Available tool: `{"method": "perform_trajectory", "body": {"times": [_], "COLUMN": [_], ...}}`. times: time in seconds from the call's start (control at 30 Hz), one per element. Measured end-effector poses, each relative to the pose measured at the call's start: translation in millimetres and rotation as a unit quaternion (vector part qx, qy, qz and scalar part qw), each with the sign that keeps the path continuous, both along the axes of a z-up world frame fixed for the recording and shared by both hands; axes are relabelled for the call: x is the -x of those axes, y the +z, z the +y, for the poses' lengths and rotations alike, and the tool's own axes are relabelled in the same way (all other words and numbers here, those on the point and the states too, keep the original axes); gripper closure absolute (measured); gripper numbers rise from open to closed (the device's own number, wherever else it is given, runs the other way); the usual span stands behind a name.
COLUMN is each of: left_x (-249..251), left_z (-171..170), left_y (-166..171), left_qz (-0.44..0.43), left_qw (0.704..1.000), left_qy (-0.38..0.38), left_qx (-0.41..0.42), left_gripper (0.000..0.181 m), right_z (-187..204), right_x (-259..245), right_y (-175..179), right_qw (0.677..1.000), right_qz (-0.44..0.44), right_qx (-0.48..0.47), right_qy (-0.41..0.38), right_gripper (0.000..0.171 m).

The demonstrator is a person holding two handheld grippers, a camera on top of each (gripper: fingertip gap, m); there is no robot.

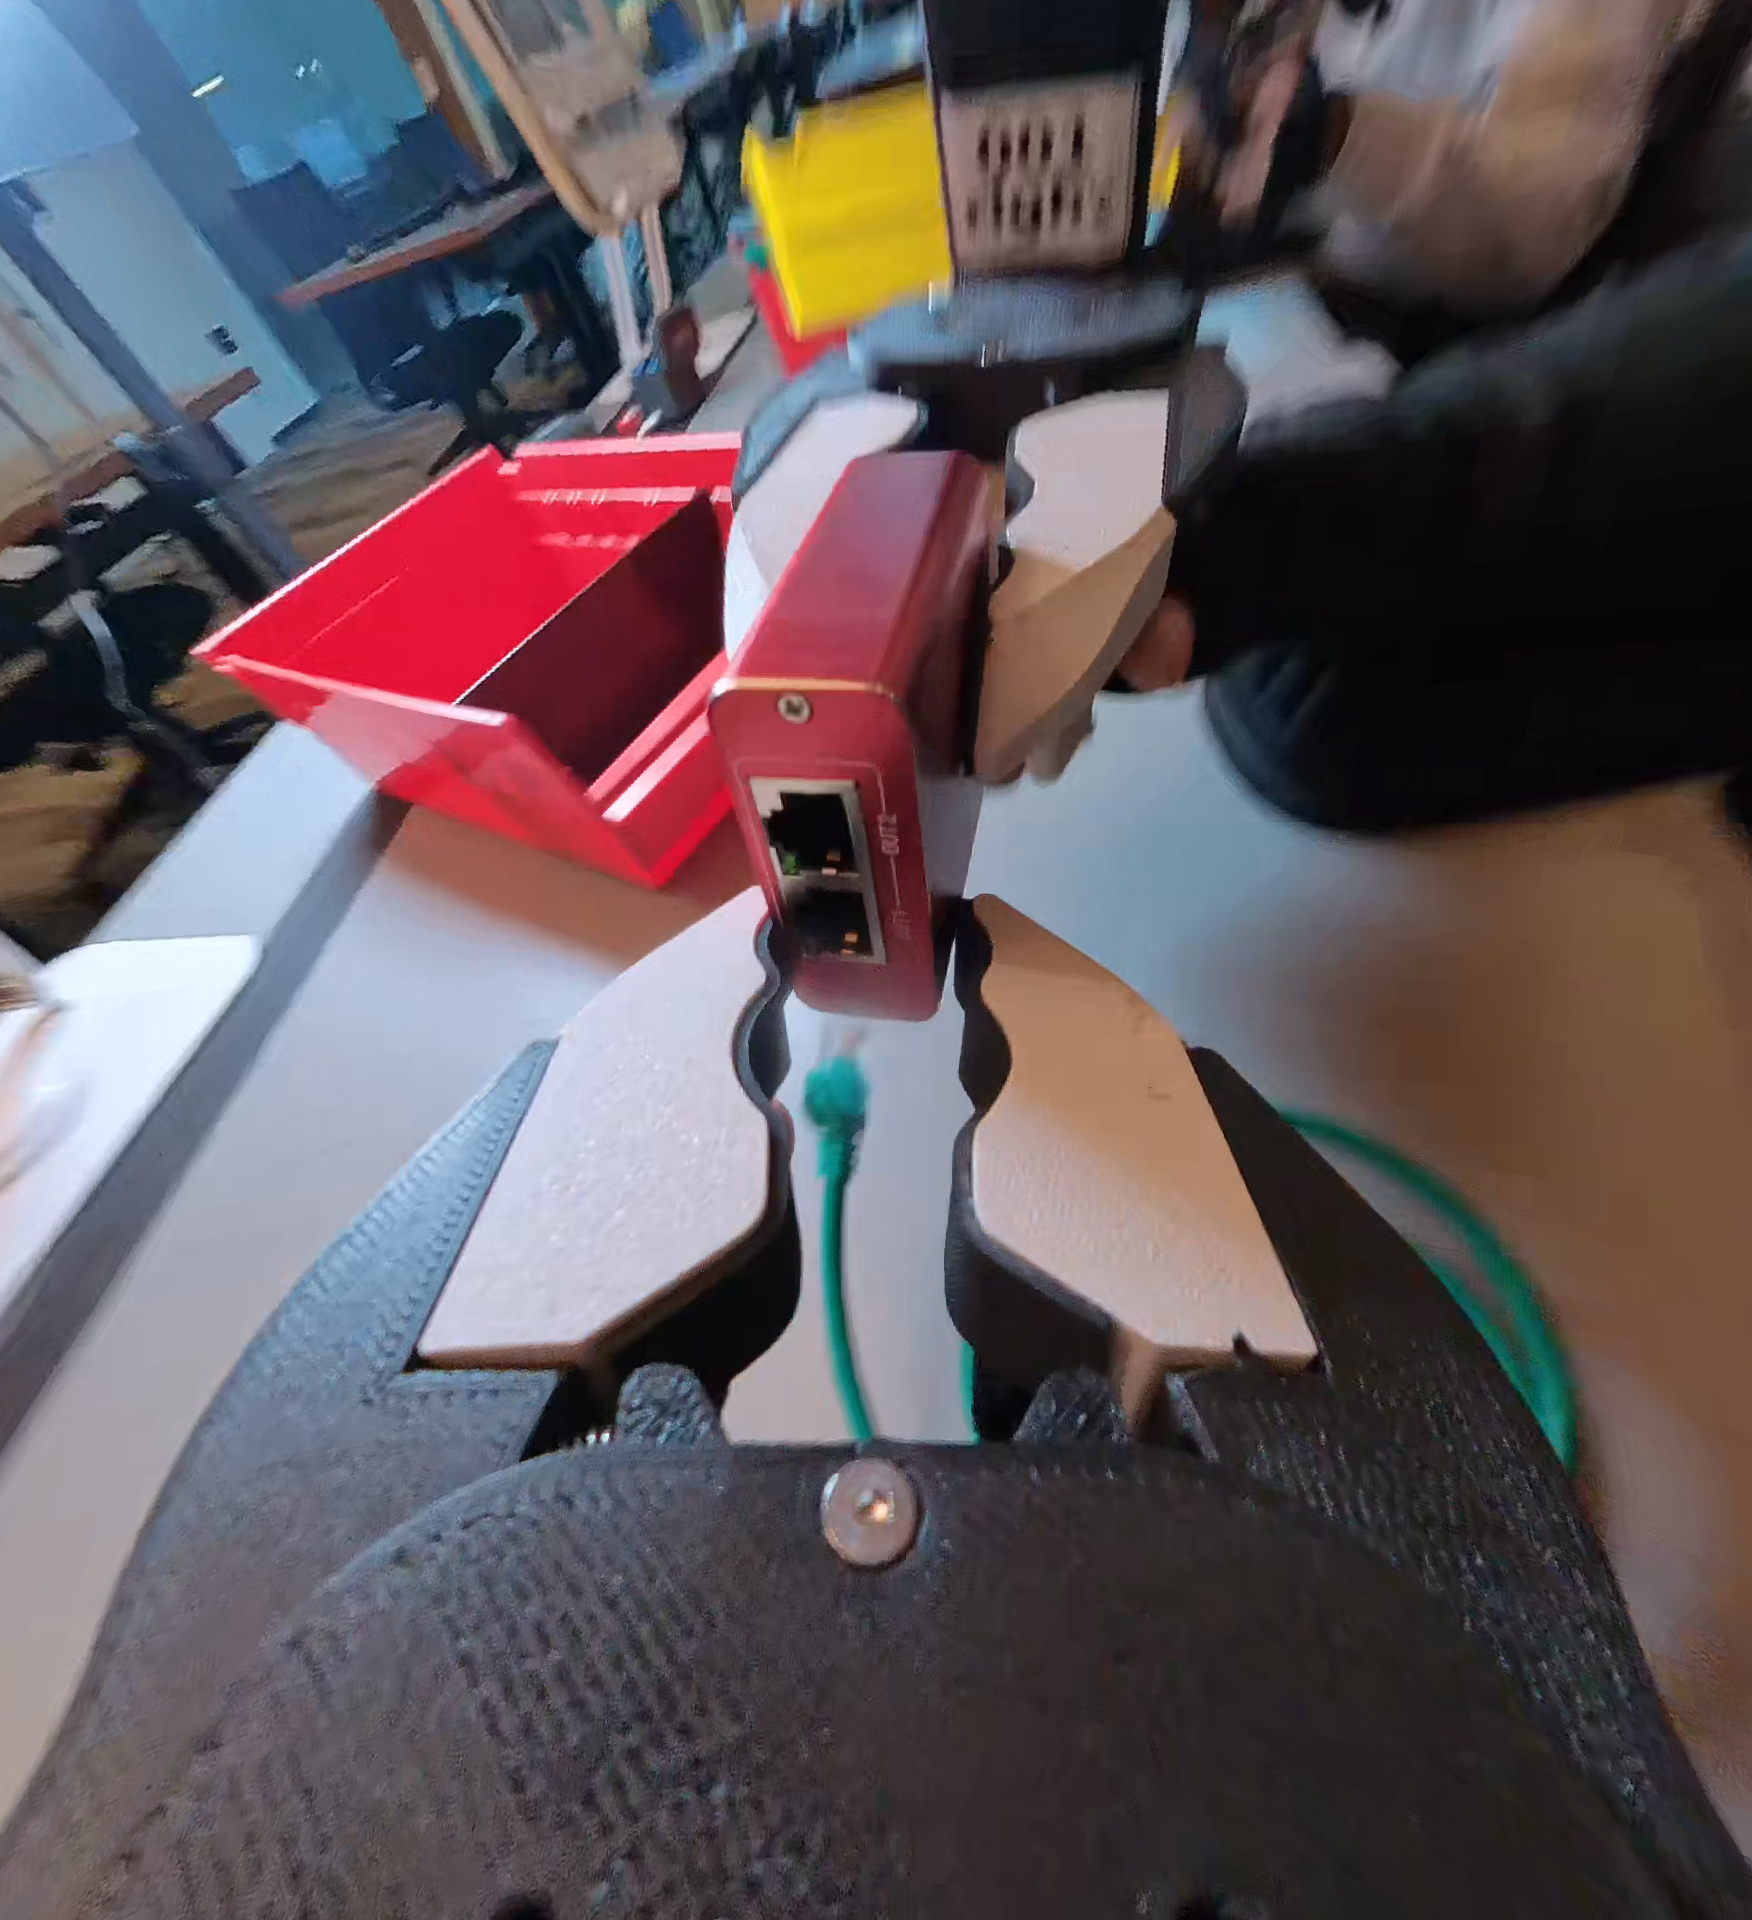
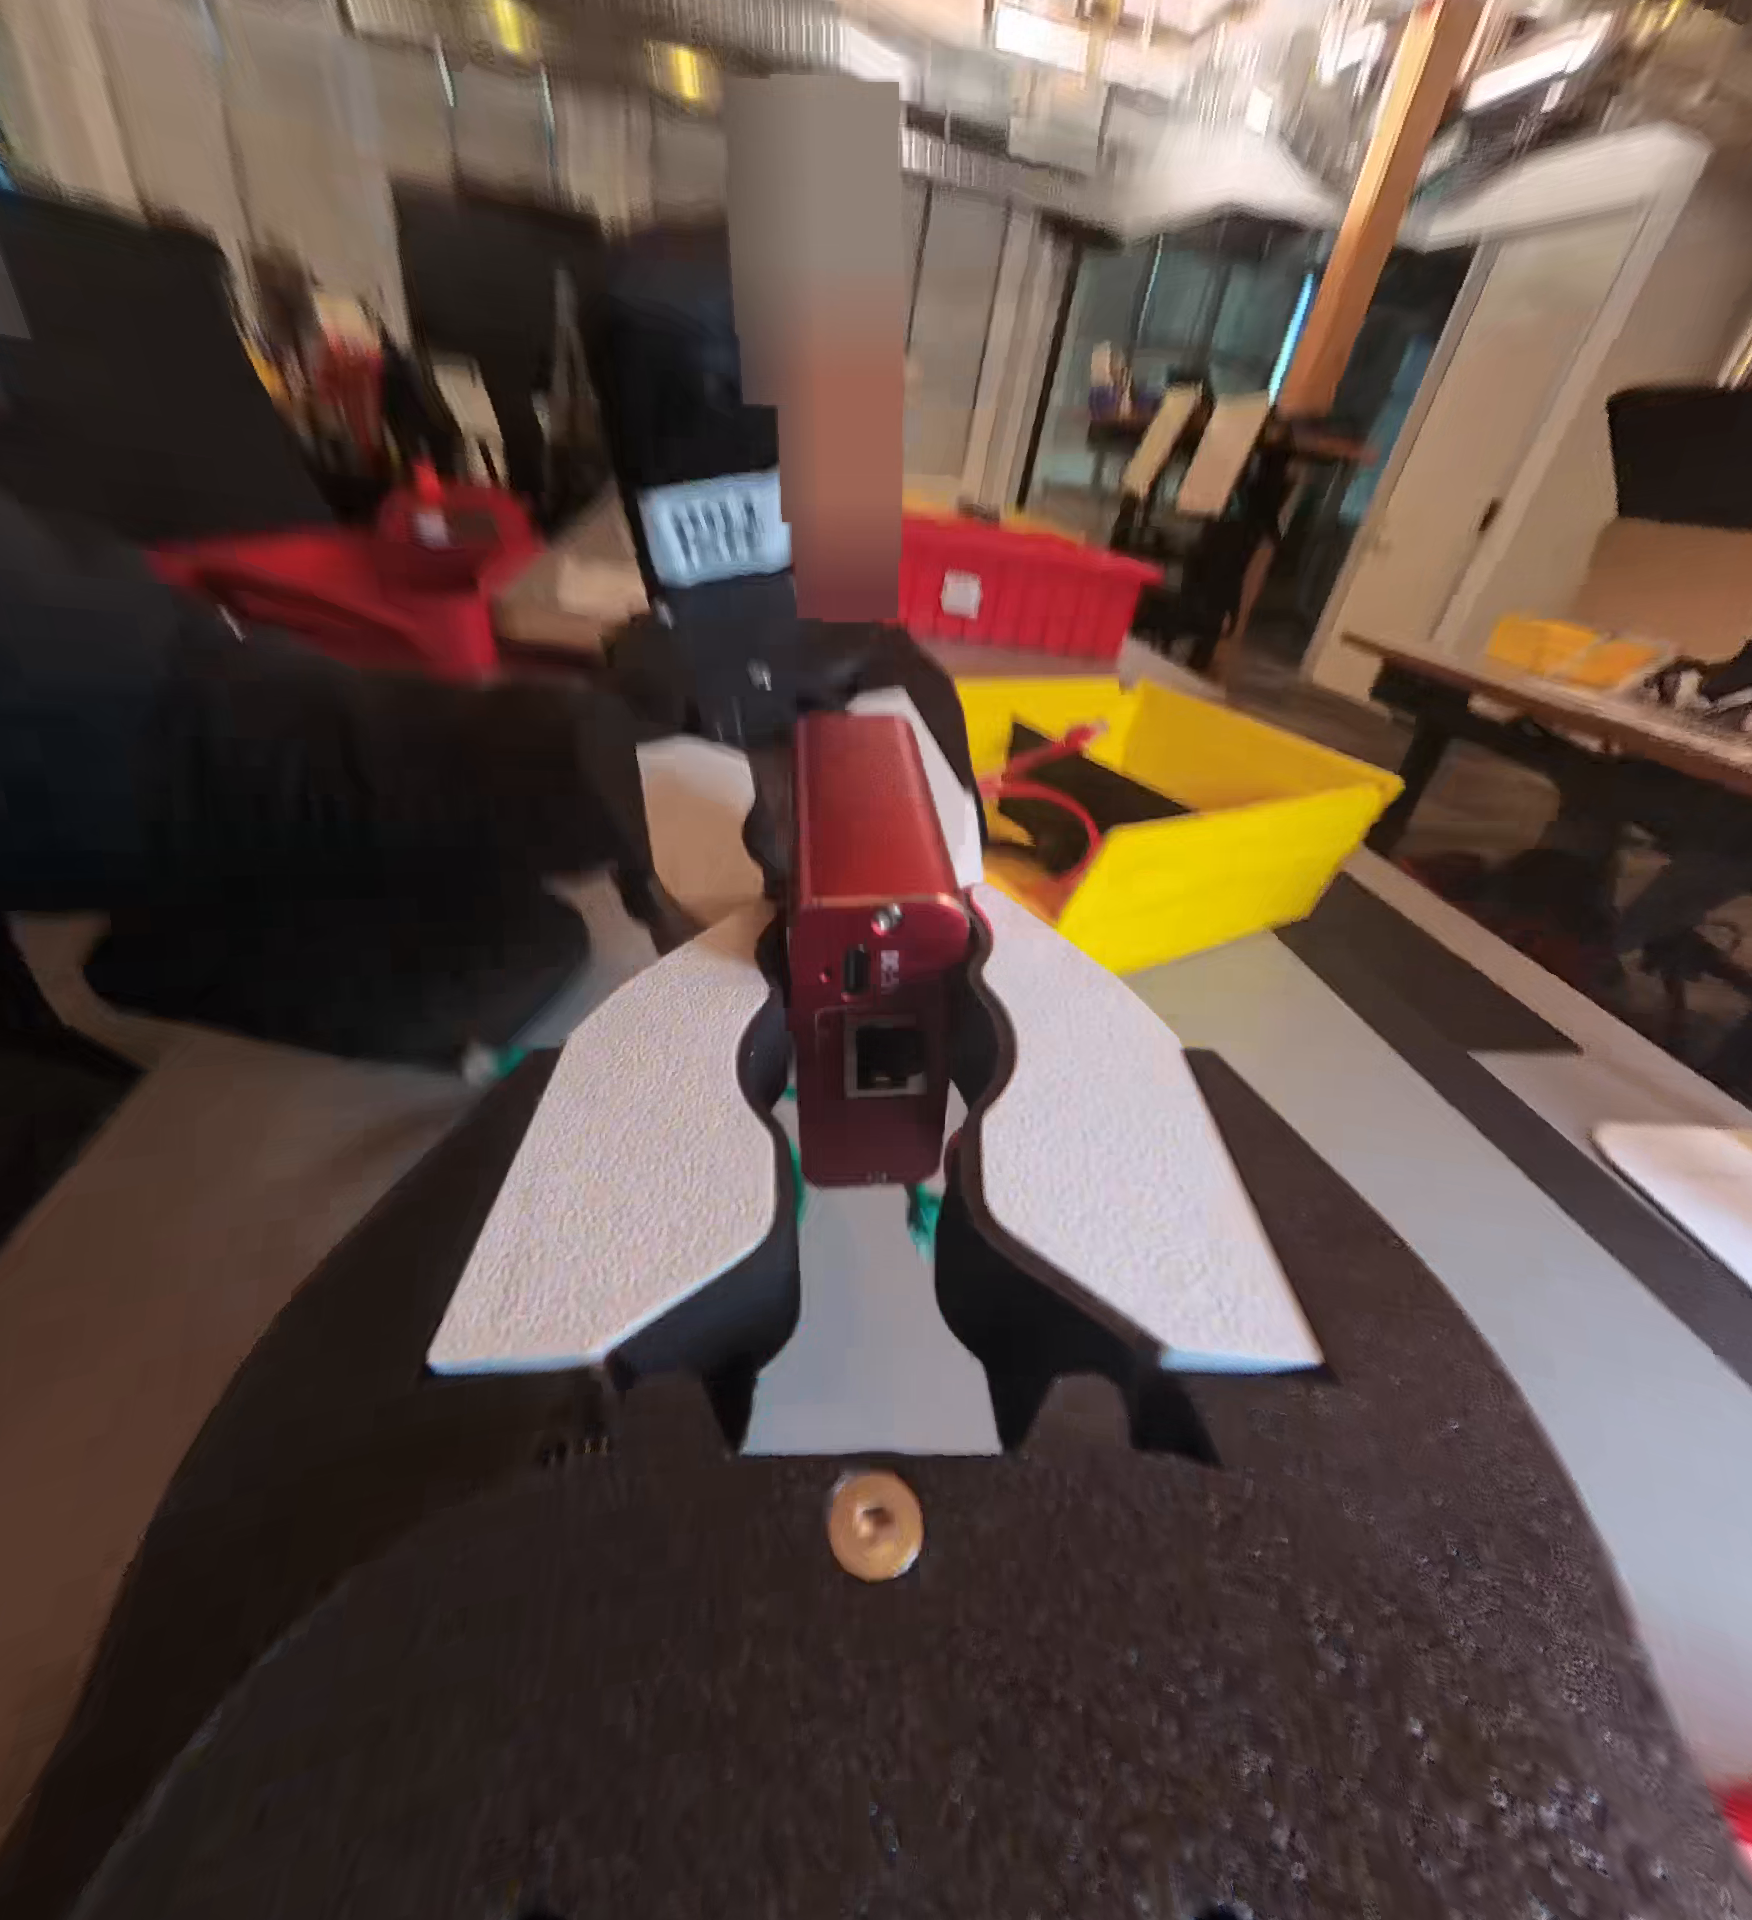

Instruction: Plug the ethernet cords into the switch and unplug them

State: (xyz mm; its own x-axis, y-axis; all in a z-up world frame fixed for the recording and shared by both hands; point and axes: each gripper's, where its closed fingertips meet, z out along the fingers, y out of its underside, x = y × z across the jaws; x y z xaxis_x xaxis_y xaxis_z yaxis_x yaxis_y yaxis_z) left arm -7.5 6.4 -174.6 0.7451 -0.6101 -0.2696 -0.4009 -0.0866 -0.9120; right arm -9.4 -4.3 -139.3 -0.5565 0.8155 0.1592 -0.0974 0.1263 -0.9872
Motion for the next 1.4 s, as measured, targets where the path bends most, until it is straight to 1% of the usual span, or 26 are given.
{"method": "perform_trajectory", "body": {"times": [0.07, 0.17, 0.23, 0.3, 0.37, 0.43, 0.5, 0.53, 0.6, 0.67, 0.73, 0.8, 0.83, 0.87, 0.97, 1.07, 1.1, 1.2, 1.3, 1.33, 1.4], "left_x": [12, 22, 25, 31, 33, 35, 37, 38, 42, 54, 62, 55, 48, 44, 37, 34, 36, 36, 27, 25, 27], "left_z": [-3, -3, 0, 4, 5, 5, 6, 6, 7, 7, 2, -4, -7, -6, 1, 11, 14, 14, 10, 10, 12], "left_y": [-11, -22, -27, -36, -43, -44, -43, -42, -35, -25, -25, -33, -38, -44, -65, -80, -82, -81, -80, -81, -83], "left_qz": [0.089, 0.199, 0.262, 0.331, 0.363, 0.374, 0.352, 0.325, 0.228, 0.116, 0.01, -0.057, -0.061, -0.037, 0.079, 0.096, 0.09, 0.027, -0.023, -0.035, -0.045], "left_qw": [0.996, 0.979, 0.962, 0.939, 0.927, 0.923, 0.931, 0.941, 0.968, 0.986, 0.989, 0.981, 0.98, 0.981, 0.981, 0.978, 0.979, 0.981, 0.981, 0.979, 0.98], "left_qy": [0.022, 0.048, 0.057, 0.068, 0.069, 0.076, 0.08, 0.084, 0.104, 0.123, 0.126, 0.108, 0.097, 0.097, 0.102, 0.09, 0.082, 0.039, -0.01, -0.017, -0.012], "left_qx": [-0.001, -0.026, -0.048, -0.06, -0.056, -0.055, -0.055, -0.048, -0.018, 0.018, 0.081, 0.151, 0.164, 0.161, 0.144, 0.161, 0.164, 0.19, 0.191, 0.198, 0.195], "left_gripper": [0.153, 0.153, 0.153, 0.153, 0.154, 0.154, 0.154, 0.154, 0.15, 0.143, 0.145, 0.144, 0.144, 0.145, 0.147, 0.149, 0.15, 0.152, 0.155, 0.157, 0.169], "right_z": [4, 9, 11, 12, 13, 15, 16, 17, 22, 38, 60, 79, 86, 92, 104, 106, 106, 104, 101, 101, 100], "right_x": [3, 6, 9, 12, 15, 19, 21, 22, 23, 21, 16, 11, 9, 8, 8, 11, 12, 11, 12, 12, 13], "right_y": [-22, -41, -49, -57, -67, -72, -71, -69, -61, -47, -31, -23, -23, -25, -38, -52, -56, -62, -65, -66, -70], "right_qw": [0.993, 0.968, 0.948, 0.928, 0.909, 0.892, 0.884, 0.881, 0.878, 0.879, 0.875, 0.866, 0.863, 0.861, 0.856, 0.857, 0.857, 0.86, 0.863, 0.863, 0.863], "right_qz": [-0.035, -0.062, -0.062, -0.059, -0.06, -0.062, -0.055, -0.051, -0.029, -0.013, 0.007, 0.016, 0.016, 0.016, -0.002, -0.016, -0.02, -0.027, -0.03, -0.031, -0.035], "right_qx": [-0.106, -0.228, -0.294, -0.348, -0.392, -0.424, -0.437, -0.442, -0.443, -0.428, -0.412, -0.411, -0.413, -0.415, -0.426, -0.433, -0.435, -0.437, -0.437, -0.437, -0.439], "right_qy": [-0.032, -0.081, -0.105, -0.121, -0.131, -0.144, -0.154, -0.16, -0.18, -0.212, -0.255, -0.284, -0.29, -0.293, -0.294, -0.28, -0.275, -0.261, -0.252, -0.25, -0.246], "right_gripper": [0.143, 0.142, 0.141, 0.14, 0.139, 0.144, 0.144, 0.144, 0.144, 0.144, 0.144, 0.144, 0.144, 0.144, 0.144, 0.144, 0.144, 0.144, 0.144, 0.144, 0.144]}}
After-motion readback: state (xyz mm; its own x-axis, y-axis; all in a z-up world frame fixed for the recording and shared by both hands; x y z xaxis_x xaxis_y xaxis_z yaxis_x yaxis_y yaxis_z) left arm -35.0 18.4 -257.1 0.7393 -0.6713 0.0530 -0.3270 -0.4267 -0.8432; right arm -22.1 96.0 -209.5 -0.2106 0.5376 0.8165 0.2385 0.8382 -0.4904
